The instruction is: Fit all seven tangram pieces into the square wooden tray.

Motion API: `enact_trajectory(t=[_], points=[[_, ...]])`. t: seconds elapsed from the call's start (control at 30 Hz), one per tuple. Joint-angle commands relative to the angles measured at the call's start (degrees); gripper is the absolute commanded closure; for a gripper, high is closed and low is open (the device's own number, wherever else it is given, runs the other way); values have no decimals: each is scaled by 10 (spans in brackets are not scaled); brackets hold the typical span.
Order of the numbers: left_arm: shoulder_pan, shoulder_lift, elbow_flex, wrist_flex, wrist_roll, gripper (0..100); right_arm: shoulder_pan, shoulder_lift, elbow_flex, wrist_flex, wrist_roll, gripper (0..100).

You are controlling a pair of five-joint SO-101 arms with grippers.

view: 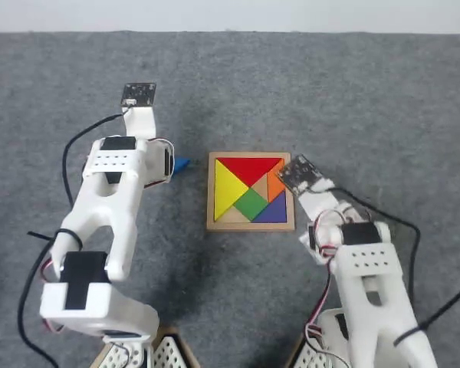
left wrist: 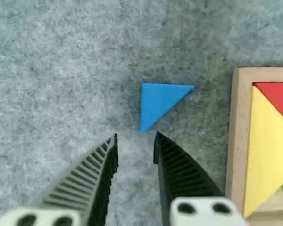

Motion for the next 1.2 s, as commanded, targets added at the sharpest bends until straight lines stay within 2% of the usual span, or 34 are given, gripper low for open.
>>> enact_trajectory(t=[0.0, 0.13, 0.33, 0.43, 0.6, 0.87, 0.93, 1.0, 1.17], points=[[7, -9, -67, 73, -51, 879, 27, -22, 23, -37, -40, 991], [25, -3, -109, 132, -87, 879, 57, -22, 63, -92, -47, 991], [59, 8, -135, 115, -90, 879, 61, -27, 99, -138, -44, 991], [55, 76, -205, 118, -109, 849, 61, -27, 102, -140, -44, 991], [48, 258, -429, 219, -188, 816, 61, -27, 102, -143, -44, 991], [10, 460, -820, 442, -353, 816, 60, -26, 103, -144, -44, 991], [-3, 497, -883, 451, -373, 816, 60, -25, 103, -144, -44, 991], [-8, 522, -903, 451, -399, 816, 60, -24, 103, -144, -44, 991], [11, 533, -862, 452, -440, 816, 60, -22, 103, -154, -45, 991]])
